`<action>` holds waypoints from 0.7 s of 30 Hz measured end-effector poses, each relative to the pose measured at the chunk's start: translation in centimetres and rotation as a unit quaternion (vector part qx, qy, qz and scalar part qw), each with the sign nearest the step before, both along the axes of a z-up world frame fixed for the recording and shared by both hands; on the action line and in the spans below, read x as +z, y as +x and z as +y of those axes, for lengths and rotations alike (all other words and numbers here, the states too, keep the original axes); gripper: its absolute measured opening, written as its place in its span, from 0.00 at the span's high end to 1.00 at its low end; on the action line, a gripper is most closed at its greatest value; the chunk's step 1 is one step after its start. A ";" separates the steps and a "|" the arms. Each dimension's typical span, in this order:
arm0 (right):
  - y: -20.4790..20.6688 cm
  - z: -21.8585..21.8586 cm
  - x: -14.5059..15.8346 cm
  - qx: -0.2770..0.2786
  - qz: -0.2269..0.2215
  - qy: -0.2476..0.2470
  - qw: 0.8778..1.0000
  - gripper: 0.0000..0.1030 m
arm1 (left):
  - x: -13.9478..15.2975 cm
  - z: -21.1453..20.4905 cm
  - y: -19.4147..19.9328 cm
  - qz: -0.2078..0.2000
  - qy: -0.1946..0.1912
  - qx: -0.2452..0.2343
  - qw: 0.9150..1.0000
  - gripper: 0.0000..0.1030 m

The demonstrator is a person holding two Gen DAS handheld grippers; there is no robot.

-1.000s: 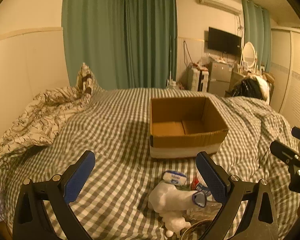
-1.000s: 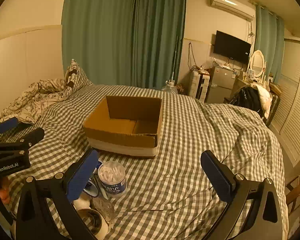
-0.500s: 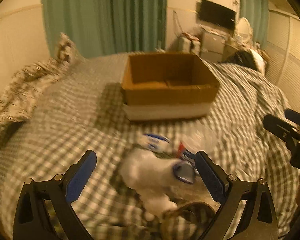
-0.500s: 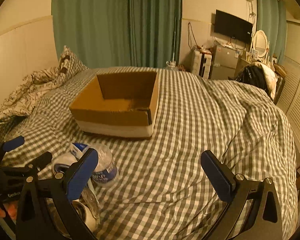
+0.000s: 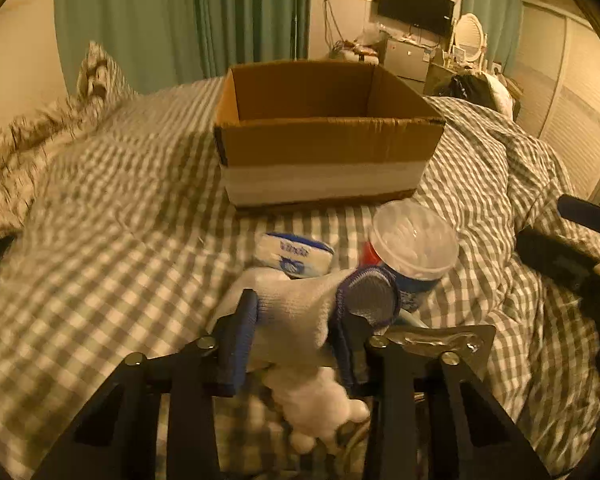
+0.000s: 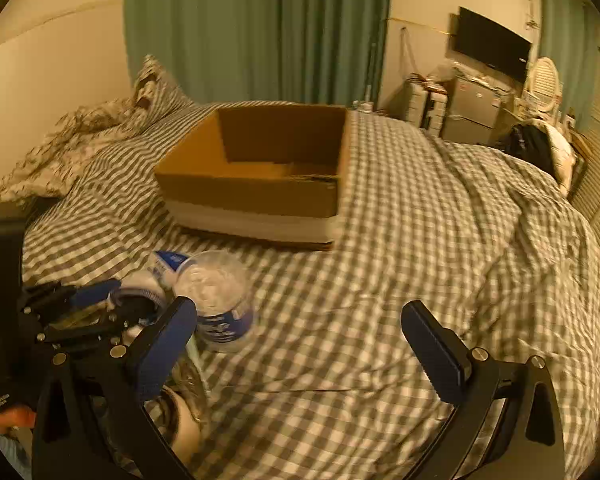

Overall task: Organize objects
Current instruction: 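Grasp the white glove with the left tool while the right tool grasps the clear swab cup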

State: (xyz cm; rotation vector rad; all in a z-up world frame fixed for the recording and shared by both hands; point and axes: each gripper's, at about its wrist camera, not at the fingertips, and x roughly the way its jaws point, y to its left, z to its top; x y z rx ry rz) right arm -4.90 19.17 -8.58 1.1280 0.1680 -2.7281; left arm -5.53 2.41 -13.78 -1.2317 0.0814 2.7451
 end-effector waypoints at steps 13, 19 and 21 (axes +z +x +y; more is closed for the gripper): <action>-4.6 -4.5 -4.3 0.049 -0.067 -0.008 0.997 0.09 | 2.7 -4.5 -0.6 0.026 0.020 0.030 0.999 0.75; -4.9 -5.3 -5.1 0.070 -0.085 -0.011 0.994 0.40 | 3.1 -4.3 -0.4 0.028 0.015 0.027 0.999 0.75; -4.6 -5.2 -4.5 0.068 -0.078 -0.012 0.995 0.40 | 3.5 -4.1 -0.3 0.033 0.013 0.027 0.999 0.75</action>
